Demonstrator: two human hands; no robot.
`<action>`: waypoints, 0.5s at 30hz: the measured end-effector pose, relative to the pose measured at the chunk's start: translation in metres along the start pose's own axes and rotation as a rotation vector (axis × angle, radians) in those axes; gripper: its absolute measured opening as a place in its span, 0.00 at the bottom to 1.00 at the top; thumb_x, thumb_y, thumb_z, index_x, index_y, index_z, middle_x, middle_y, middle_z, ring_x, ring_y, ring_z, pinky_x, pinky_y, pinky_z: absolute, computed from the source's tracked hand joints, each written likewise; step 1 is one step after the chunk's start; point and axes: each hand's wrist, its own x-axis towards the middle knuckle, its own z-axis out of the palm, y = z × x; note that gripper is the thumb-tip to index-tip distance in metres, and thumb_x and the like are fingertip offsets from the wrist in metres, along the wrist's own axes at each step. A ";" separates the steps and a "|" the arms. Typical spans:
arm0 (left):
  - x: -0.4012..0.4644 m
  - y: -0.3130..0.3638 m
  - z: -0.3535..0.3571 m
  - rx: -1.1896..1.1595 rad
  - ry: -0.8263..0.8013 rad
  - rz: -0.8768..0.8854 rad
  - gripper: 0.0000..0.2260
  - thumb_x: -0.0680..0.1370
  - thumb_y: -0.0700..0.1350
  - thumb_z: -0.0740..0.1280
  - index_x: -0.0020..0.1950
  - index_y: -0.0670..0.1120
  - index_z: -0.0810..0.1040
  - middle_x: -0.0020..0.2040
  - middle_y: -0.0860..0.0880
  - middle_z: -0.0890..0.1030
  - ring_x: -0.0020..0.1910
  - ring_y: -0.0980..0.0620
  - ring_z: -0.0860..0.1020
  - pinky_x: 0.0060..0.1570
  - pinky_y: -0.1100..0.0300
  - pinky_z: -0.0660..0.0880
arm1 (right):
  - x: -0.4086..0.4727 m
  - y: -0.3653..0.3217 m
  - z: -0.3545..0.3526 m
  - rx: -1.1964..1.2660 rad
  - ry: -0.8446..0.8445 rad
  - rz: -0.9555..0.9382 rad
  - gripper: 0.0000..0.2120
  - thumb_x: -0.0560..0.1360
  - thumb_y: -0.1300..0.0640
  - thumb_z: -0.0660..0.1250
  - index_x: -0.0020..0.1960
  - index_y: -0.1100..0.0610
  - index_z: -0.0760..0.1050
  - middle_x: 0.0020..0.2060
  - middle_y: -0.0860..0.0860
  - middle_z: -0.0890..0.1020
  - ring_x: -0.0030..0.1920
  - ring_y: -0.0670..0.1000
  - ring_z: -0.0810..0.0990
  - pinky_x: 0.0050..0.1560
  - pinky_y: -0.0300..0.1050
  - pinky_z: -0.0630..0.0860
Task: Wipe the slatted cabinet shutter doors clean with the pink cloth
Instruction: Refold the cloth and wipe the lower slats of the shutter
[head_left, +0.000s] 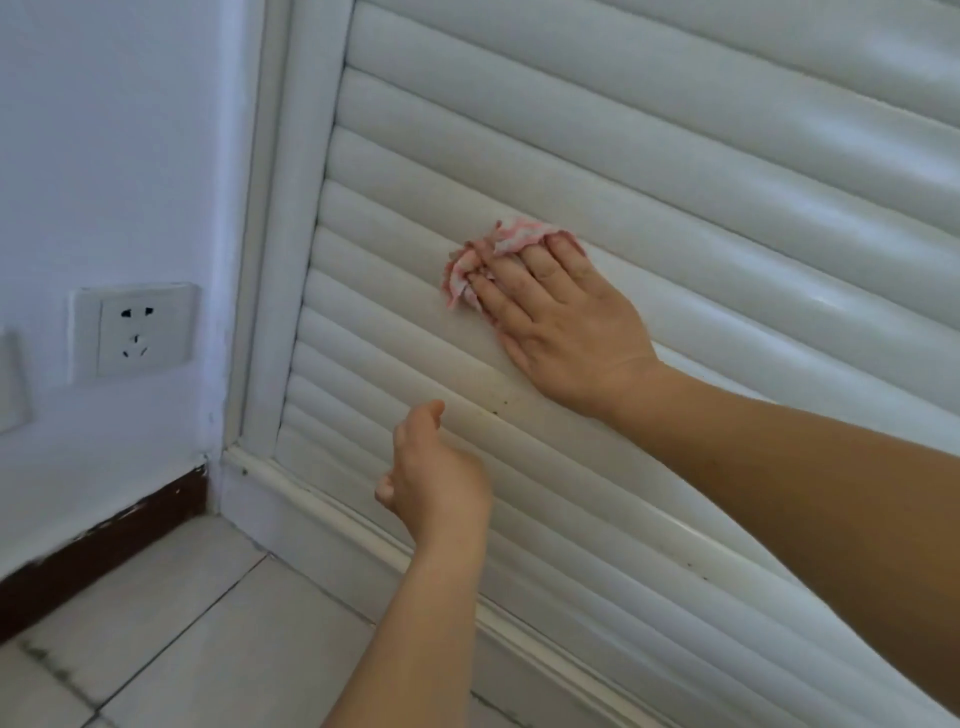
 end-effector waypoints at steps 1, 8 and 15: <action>0.000 -0.002 0.002 0.009 -0.016 -0.007 0.25 0.72 0.30 0.55 0.64 0.50 0.70 0.65 0.52 0.72 0.58 0.51 0.73 0.60 0.57 0.57 | -0.001 -0.006 0.002 0.002 -0.034 -0.021 0.25 0.77 0.49 0.50 0.70 0.57 0.71 0.68 0.56 0.72 0.69 0.60 0.69 0.72 0.54 0.51; 0.001 -0.021 0.011 0.031 -0.038 -0.041 0.25 0.73 0.30 0.55 0.67 0.50 0.67 0.65 0.53 0.72 0.58 0.50 0.73 0.61 0.58 0.57 | -0.018 -0.027 0.012 0.052 -0.057 -0.198 0.26 0.76 0.50 0.50 0.69 0.59 0.70 0.68 0.58 0.72 0.70 0.59 0.63 0.73 0.53 0.48; 0.001 -0.030 0.016 0.025 -0.051 -0.072 0.25 0.72 0.31 0.56 0.67 0.49 0.66 0.64 0.52 0.73 0.60 0.51 0.73 0.60 0.56 0.58 | -0.079 -0.032 0.011 0.112 -0.208 -0.329 0.26 0.76 0.53 0.50 0.71 0.60 0.67 0.69 0.58 0.71 0.71 0.58 0.65 0.73 0.53 0.50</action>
